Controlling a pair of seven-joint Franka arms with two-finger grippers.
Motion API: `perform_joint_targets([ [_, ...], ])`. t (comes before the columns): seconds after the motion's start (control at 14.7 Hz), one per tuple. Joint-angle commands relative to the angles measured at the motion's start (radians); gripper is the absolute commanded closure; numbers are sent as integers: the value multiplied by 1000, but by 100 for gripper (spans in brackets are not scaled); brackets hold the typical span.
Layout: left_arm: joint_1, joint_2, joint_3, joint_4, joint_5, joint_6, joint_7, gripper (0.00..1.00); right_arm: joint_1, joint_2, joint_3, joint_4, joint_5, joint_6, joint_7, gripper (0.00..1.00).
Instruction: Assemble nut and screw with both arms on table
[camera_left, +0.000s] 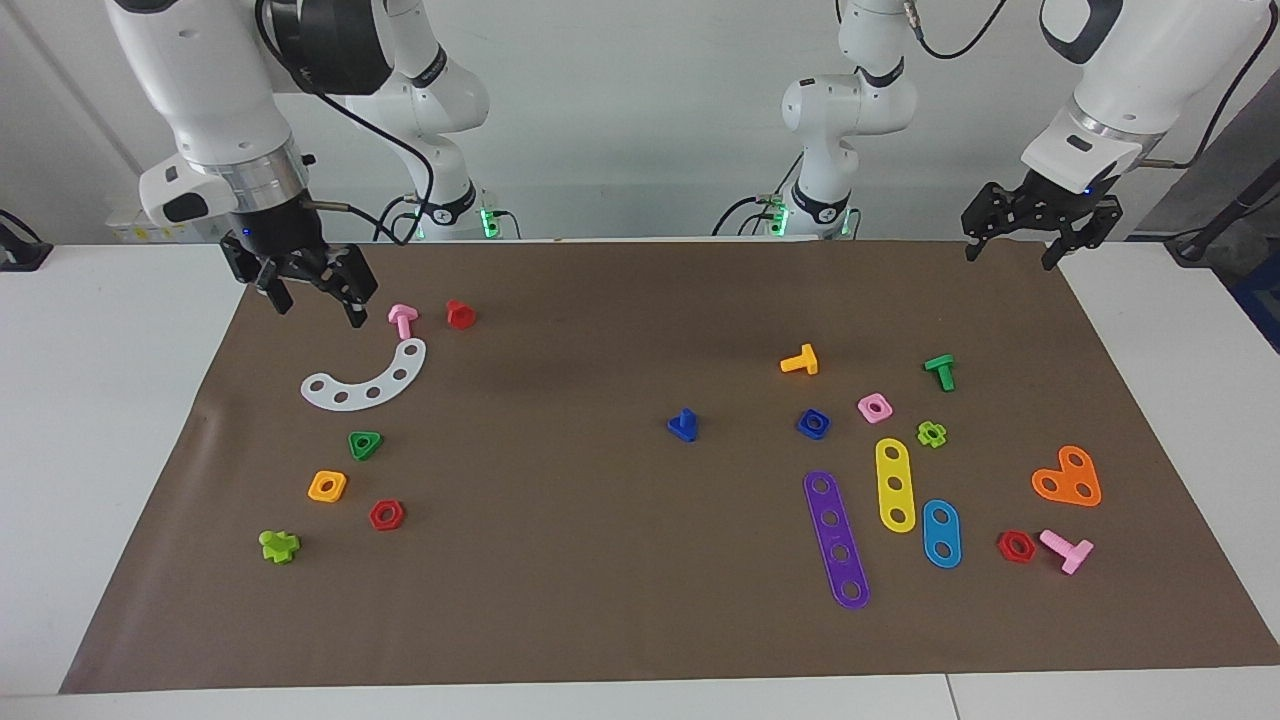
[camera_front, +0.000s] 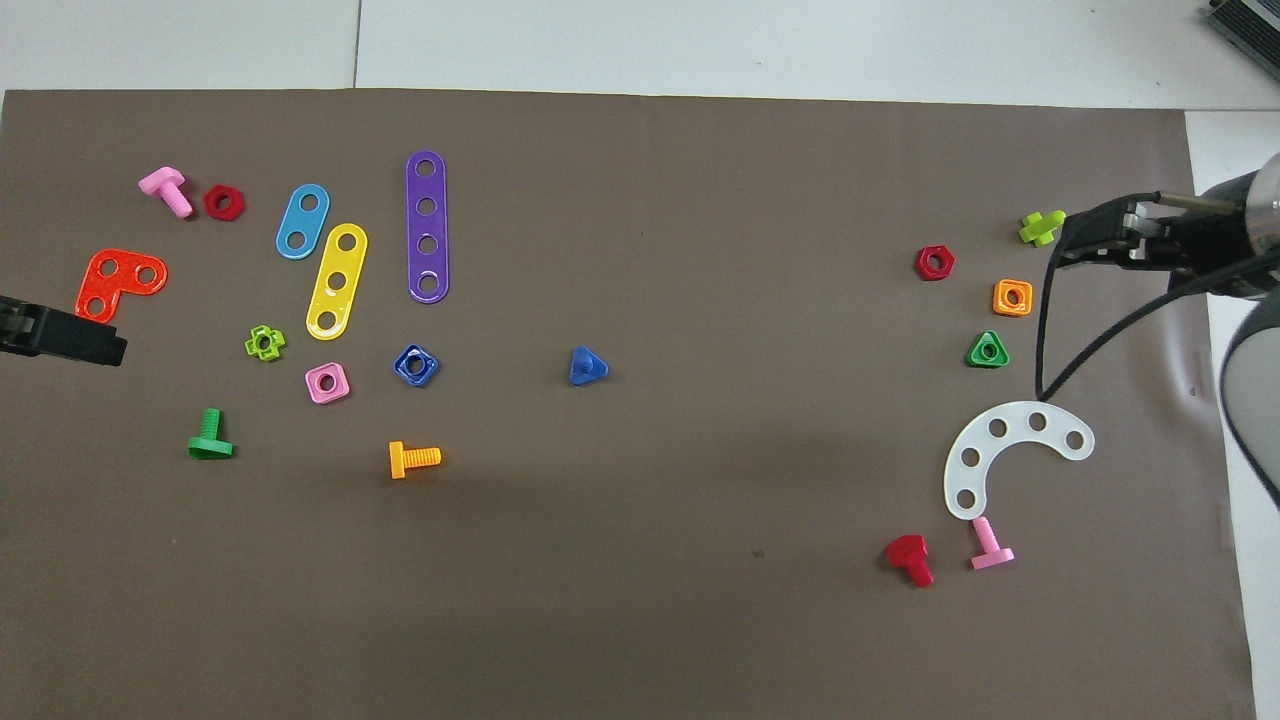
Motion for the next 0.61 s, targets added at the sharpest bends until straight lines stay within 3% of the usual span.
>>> perform_joint_targets([
  [0.0,-19,-6,8,-11,-9,44,-11,0,-40,-49,14,-16,-11,-66,-112,0],
  [0.27,-22,3,3,-11,-8,93,-11,0,-57,-71,14,-76,1,-87,-160,0],
  [0.54,-24,14,0,-16,-8,147,-11,0,-65,-69,17,-73,15,-135,-216,0],
])
